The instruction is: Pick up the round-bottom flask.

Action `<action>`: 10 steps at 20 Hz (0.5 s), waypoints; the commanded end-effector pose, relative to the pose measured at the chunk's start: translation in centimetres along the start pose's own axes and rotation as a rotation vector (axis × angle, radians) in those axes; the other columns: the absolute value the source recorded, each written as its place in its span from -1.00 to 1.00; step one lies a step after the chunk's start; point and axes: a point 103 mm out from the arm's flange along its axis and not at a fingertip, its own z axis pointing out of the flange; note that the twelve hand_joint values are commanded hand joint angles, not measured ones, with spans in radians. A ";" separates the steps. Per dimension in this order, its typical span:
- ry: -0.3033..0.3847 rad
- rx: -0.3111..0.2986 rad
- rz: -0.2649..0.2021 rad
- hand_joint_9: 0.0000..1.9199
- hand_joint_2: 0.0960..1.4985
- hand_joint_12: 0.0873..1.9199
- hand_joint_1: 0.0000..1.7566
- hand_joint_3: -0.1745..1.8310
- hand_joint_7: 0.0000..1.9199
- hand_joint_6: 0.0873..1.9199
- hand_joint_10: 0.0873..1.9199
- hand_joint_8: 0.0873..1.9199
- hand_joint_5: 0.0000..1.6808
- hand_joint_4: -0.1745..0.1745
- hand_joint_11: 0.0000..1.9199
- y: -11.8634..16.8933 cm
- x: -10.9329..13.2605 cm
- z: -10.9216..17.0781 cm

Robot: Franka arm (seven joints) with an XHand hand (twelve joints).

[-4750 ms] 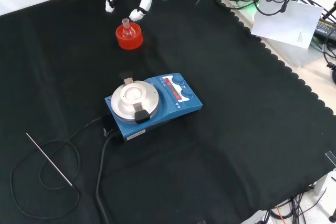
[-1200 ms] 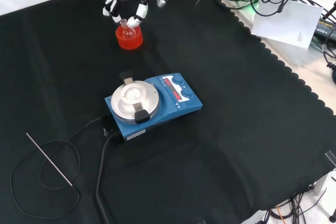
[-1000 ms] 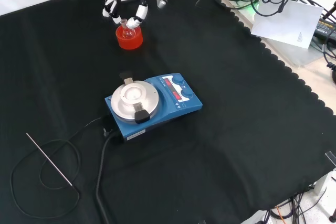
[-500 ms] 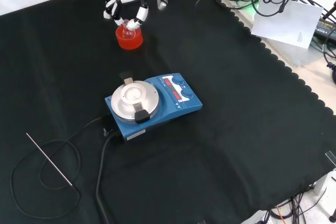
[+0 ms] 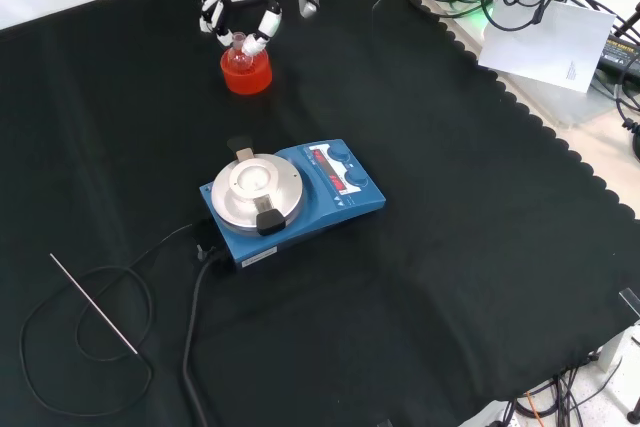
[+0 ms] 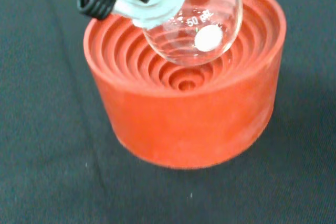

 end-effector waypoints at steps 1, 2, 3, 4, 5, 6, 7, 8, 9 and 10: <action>0.004 -0.011 -0.022 -0.30 -0.10 0.38 0.22 -0.12 -0.47 0.05 -0.42 -0.37 0.27 0.94 -0.81 -0.2 0.4 -0.9; 0.007 -0.011 -0.026 -0.30 -0.10 0.37 0.22 -0.12 -0.47 0.05 -0.42 -0.37 0.28 0.94 -0.81 -0.2 0.5 -1.1; 0.010 -0.010 -0.029 -0.29 -0.11 0.37 0.22 -0.11 -0.47 0.05 -0.42 -0.37 0.28 0.94 -0.81 -0.2 0.6 -1.3; 0.014 -0.007 -0.034 -0.29 -0.11 0.37 0.22 -0.11 -0.47 0.05 -0.42 -0.37 0.28 0.93 -0.81 -0.2 0.7 -1.5; 0.022 -0.001 -0.038 -0.29 -0.11 0.37 0.22 -0.11 -0.47 0.05 -0.42 -0.37 0.28 0.93 -0.80 -0.2 0.8 -1.8; 0.032 0.004 -0.040 -0.29 -0.11 0.37 0.22 -0.11 -0.46 0.05 -0.42 -0.37 0.28 0.94 -0.80 -0.3 1.0 -2.0; 0.046 0.010 -0.041 -0.29 -0.11 0.37 0.22 -0.11 -0.46 0.05 -0.42 -0.37 0.28 0.94 -0.80 -0.3 1.1 -2.2; 0.055 0.016 -0.044 -0.29 -0.11 0.37 0.22 -0.11 -0.46 0.05 -0.42 -0.37 0.28 0.95 -0.80 -0.3 1.2 -2.5; 0.057 0.021 -0.049 -0.28 -0.11 0.37 0.22 -0.10 -0.46 0.05 -0.42 -0.37 0.28 0.97 -0.80 -0.4 1.4 -2.7; 0.056 0.026 -0.054 -0.28 -0.12 0.37 0.22 -0.10 -0.46 0.04 -0.42 -0.37 0.28 0.99 -0.80 -0.4 1.6 -3.0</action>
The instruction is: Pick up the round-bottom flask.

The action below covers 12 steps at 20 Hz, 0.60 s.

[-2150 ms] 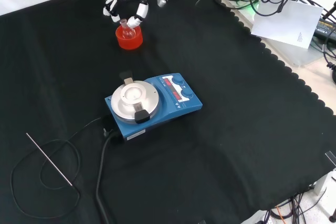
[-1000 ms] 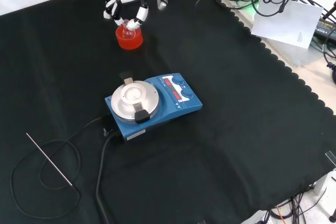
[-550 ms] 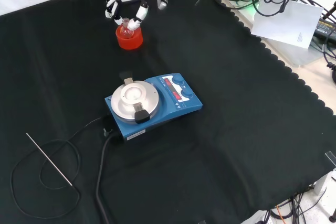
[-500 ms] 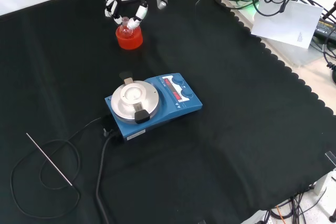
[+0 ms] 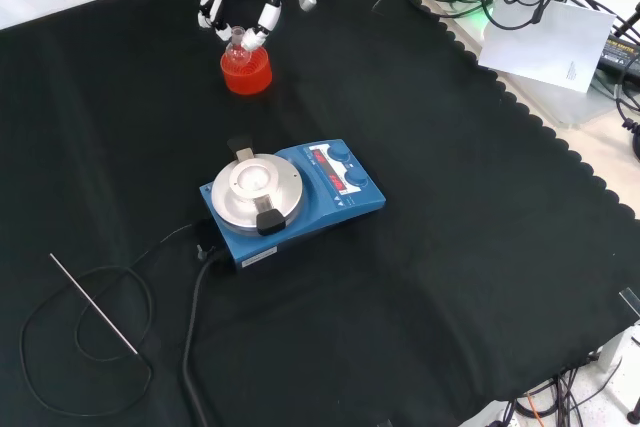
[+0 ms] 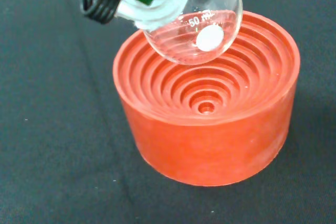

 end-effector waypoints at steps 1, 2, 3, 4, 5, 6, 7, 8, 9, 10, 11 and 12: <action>0.029 0.027 -0.026 -0.28 -0.12 0.37 0.22 -0.10 -0.46 0.04 -0.42 -0.37 0.28 1.00 -0.80 -0.1 1.0 -1.7; 0.029 0.031 -0.030 -0.28 -0.12 0.37 0.22 -0.10 -0.45 0.04 -0.42 -0.37 0.28 1.00 -0.81 -0.2 1.2 -1.9; 0.026 0.038 -0.035 -0.28 -0.12 0.37 0.22 -0.10 -0.45 0.04 -0.42 -0.37 0.28 1.00 -0.81 -0.2 1.4 -2.2; 0.023 0.045 -0.043 -0.27 -0.12 0.37 0.22 -0.10 -0.45 0.04 -0.42 -0.37 0.28 1.00 -0.81 -0.3 1.7 -2.5; 0.018 0.051 -0.050 -0.27 -0.12 0.37 0.22 -0.10 -0.45 0.04 -0.42 -0.36 0.28 1.00 -0.81 -0.4 1.9 -2.7; 0.013 0.054 -0.054 -0.27 -0.12 0.37 0.22 -0.10 -0.45 0.04 -0.42 -0.36 0.28 1.00 -0.81 -0.4 2.2 -3.0; 0.008 0.059 -0.059 -0.27 -0.12 0.37 0.22 -0.10 -0.45 0.04 -0.42 -0.36 0.28 1.00 -0.81 -0.5 2.5 -3.4; 0.002 0.062 -0.066 -0.27 -0.12 0.37 0.22 -0.10 -0.45 0.04 -0.42 -0.36 0.28 1.00 -0.81 -0.6 2.8 -3.7; -0.003 0.063 -0.072 -0.27 -0.12 0.37 0.22 -0.10 -0.45 0.04 -0.42 -0.37 0.28 1.00 -0.81 -0.7 3.2 -4.0; -0.007 0.063 -0.077 -0.27 -0.12 0.37 0.22 -0.10 -0.45 0.04 -0.42 -0.37 0.29 1.00 -0.82 -0.8 3.6 -4.4; -0.010 0.062 -0.081 -0.27 -0.12 0.37 0.22 -0.10 -0.45 0.04 -0.43 -0.37 0.29 1.00 -0.82 -0.9 4.0 -4.7; -0.014 0.060 -0.087 -0.27 -0.12 0.37 0.22 -0.10 -0.45 0.04 -0.43 -0.37 0.29 1.00 -0.82 -1.0 4.4 -5.0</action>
